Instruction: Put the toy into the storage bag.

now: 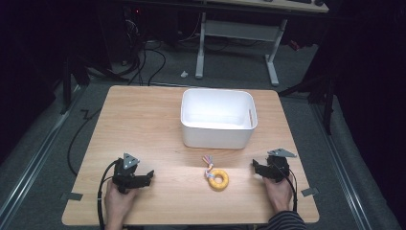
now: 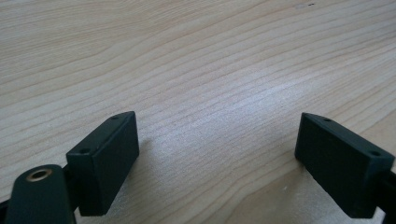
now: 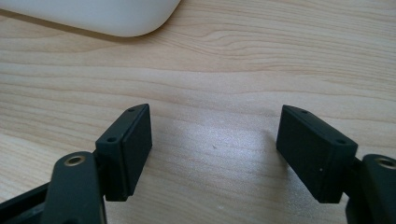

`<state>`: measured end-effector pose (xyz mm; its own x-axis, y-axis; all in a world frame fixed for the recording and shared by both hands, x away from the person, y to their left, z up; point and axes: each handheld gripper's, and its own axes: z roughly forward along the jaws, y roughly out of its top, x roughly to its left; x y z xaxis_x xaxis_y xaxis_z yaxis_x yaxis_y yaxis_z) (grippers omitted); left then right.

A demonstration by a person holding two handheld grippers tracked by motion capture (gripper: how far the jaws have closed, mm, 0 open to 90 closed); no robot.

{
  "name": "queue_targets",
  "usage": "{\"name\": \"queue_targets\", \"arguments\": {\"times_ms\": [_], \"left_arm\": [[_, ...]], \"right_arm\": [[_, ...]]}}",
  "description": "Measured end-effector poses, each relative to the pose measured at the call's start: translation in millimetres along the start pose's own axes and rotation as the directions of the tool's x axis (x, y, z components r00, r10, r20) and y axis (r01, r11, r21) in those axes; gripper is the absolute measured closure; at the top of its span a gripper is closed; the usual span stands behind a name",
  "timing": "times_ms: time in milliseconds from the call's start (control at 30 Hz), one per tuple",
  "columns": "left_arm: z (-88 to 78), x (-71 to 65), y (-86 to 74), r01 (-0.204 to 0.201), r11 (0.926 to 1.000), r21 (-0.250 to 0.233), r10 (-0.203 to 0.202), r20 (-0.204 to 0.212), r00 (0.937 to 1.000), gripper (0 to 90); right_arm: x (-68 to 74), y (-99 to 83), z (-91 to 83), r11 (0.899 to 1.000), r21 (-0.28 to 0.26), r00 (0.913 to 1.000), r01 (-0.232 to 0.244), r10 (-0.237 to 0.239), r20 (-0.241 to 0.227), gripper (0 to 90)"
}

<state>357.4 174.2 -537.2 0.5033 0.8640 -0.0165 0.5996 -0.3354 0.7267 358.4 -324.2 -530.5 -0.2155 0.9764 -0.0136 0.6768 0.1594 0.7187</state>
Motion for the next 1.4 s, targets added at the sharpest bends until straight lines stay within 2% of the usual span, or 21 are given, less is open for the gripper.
{"name": "queue_targets", "arguments": {"times_ms": [267, 400, 667, 800, 933, 967, 1267, 1400], "left_arm": [[0.0, -0.1, 0.0, -0.001, 1.0000, 0.000, 0.001, 0.001, 1.0000, 14.1], [0.0, -0.1, 0.1, -0.001, 1.0000, 0.000, 0.001, 0.001, 1.0000, 14.2], [0.3, 0.2, 0.4, -0.005, 1.0000, 0.000, 0.005, 0.003, 1.0000, 14.2], [0.4, 0.2, 0.5, -0.005, 1.0000, 0.000, 0.005, 0.002, 1.0000, 14.2], [0.5, 0.2, 0.5, -0.004, 1.0000, -0.002, 0.004, 0.001, 1.0000, 14.3], [0.5, 0.3, 0.6, -0.004, 1.0000, 0.000, 0.004, 0.002, 1.0000, 14.3], [0.6, 0.2, 0.6, -0.003, 1.0000, -0.002, 0.003, 0.001, 1.0000, 14.4], [0.6, 0.3, 0.6, -0.003, 1.0000, -0.001, 0.003, 0.001, 1.0000, 14.4]], "right_arm": [[-2.1, 0.2, -8.2, 1.000, 0.000, 0.9999, -0.004, 0.004, -0.012, 31.5], [-0.1, 0.3, -18.0, 1.000, -0.025, 0.9996, 0.008, -0.008, -0.028, 32.4], [7.3, -1.1, -35.0, 0.999, -0.029, 0.9955, 0.041, -0.044, -0.085, 35.6], [12.4, -3.8, -44.7, 0.998, -0.040, 0.9896, 0.056, -0.061, -0.130, 38.2], [17.6, -2.9, -47.8, 0.996, -0.050, 0.9868, 0.078, -0.084, -0.138, 39.3], [21.4, -2.0, -48.8, 0.994, -0.054, 0.9842, 0.099, -0.105, -0.142, 39.8], [37.2, 1.7, -51.5, 0.987, -0.069, 0.9724, 0.143, -0.153, -0.176, 40.8], [48.4, 4.6, -54.3, 0.983, -0.080, 0.9633, 0.168, -0.181, -0.198, 41.2]]}}
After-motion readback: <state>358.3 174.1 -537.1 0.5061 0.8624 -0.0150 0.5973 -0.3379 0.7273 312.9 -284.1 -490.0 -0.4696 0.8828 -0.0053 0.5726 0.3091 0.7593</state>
